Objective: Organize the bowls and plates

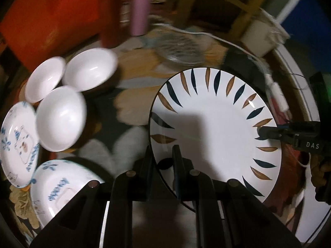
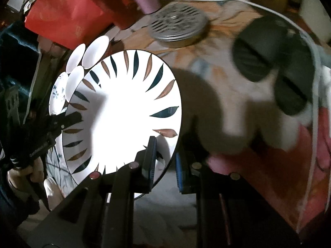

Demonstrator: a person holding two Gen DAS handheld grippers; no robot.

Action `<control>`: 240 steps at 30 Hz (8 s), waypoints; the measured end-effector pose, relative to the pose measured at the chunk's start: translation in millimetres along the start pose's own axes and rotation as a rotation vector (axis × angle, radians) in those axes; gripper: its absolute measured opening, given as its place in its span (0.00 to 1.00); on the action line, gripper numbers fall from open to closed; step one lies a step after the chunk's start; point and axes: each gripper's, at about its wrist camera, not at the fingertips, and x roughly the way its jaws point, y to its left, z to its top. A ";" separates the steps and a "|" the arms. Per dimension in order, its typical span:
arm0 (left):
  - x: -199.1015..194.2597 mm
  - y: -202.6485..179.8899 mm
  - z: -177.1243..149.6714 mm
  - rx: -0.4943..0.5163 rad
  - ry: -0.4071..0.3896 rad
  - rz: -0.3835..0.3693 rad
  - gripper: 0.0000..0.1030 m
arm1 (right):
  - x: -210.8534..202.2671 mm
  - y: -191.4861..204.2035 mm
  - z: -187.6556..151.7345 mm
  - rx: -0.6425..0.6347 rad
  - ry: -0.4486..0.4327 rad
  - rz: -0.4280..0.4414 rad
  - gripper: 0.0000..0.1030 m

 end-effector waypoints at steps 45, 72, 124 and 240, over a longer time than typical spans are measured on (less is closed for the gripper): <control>50.9 -193.0 -51.2 0.260 0.072 -0.009 0.96 | -59.6 -121.6 -150.8 0.406 -0.245 -0.219 0.97; -17.1 -2.4 -56.3 -0.060 0.024 0.263 0.99 | 26.7 52.3 -64.9 0.113 -0.079 0.032 1.00; -16.7 226.9 -153.1 -0.441 0.044 0.141 0.23 | 165.4 221.8 -23.3 -0.265 0.140 0.040 0.15; 102.0 -263.2 -47.7 0.311 0.255 -0.235 0.97 | -37.6 -180.7 -188.3 0.683 -0.166 -0.082 0.55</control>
